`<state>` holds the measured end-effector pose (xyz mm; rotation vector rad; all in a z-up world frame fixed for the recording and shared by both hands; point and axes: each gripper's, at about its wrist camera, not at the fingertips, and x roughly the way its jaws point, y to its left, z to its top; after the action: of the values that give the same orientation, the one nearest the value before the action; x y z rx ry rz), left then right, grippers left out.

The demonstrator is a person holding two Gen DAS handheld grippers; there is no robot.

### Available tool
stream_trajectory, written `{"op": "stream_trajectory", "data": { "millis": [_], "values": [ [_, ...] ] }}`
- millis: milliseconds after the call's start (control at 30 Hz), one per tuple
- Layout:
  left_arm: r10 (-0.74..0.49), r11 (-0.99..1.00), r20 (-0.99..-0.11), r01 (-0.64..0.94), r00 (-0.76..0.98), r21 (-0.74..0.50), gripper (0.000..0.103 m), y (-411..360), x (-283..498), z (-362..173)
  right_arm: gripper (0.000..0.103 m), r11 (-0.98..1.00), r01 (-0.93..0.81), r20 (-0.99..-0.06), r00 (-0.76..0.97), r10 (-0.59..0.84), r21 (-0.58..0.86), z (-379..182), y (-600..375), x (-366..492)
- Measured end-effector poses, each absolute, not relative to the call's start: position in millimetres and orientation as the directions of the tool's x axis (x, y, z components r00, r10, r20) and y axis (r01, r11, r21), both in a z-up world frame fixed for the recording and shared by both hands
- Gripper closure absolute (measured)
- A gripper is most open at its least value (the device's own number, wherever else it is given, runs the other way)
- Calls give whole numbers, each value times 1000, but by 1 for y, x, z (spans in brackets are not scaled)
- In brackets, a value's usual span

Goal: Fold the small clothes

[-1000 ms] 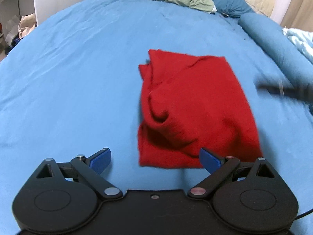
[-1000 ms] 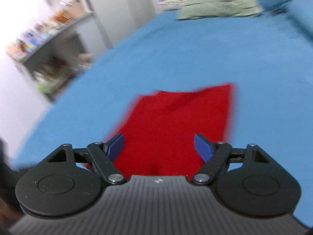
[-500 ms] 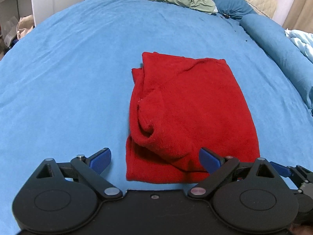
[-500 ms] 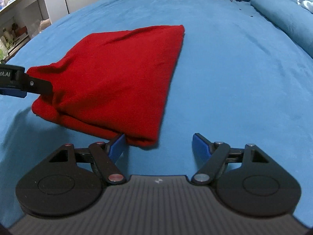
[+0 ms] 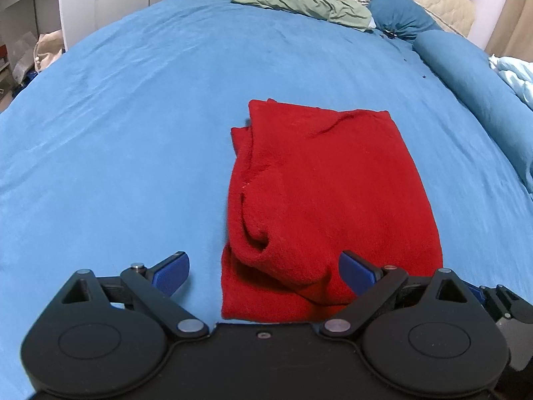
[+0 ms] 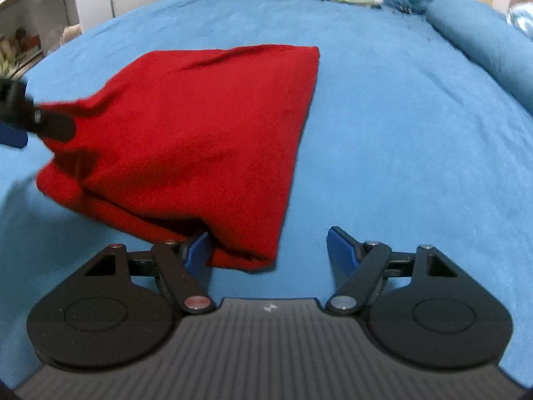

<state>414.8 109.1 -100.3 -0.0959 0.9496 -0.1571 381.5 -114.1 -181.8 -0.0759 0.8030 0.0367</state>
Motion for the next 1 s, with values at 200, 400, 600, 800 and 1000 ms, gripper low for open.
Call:
{"op": "stream_trajectory", "data": {
  "millis": [200,400,600,800,1000],
  "values": [
    [-156,987,-800,64,580,-146,5,118,415,-99,47,994,18,-621,779,-79,-104,-155,-123,378],
    [-43,998,-853,67,519,-10,5,119,414,-132,44,992,5,-664,742,-86,-122,-168,-138,371],
    [-29,996,-862,88,506,18,3,121,408,-147,38,995,-52,-692,722,-22,-86,-181,-152,376],
    [-11,994,-835,98,550,51,5,118,403,-115,8,997,-66,-729,682,65,28,-150,-176,371],
    [-84,980,-766,191,637,51,0,120,445,-74,0,986,-164,-663,737,136,20,-84,-189,381]
  ]
}}
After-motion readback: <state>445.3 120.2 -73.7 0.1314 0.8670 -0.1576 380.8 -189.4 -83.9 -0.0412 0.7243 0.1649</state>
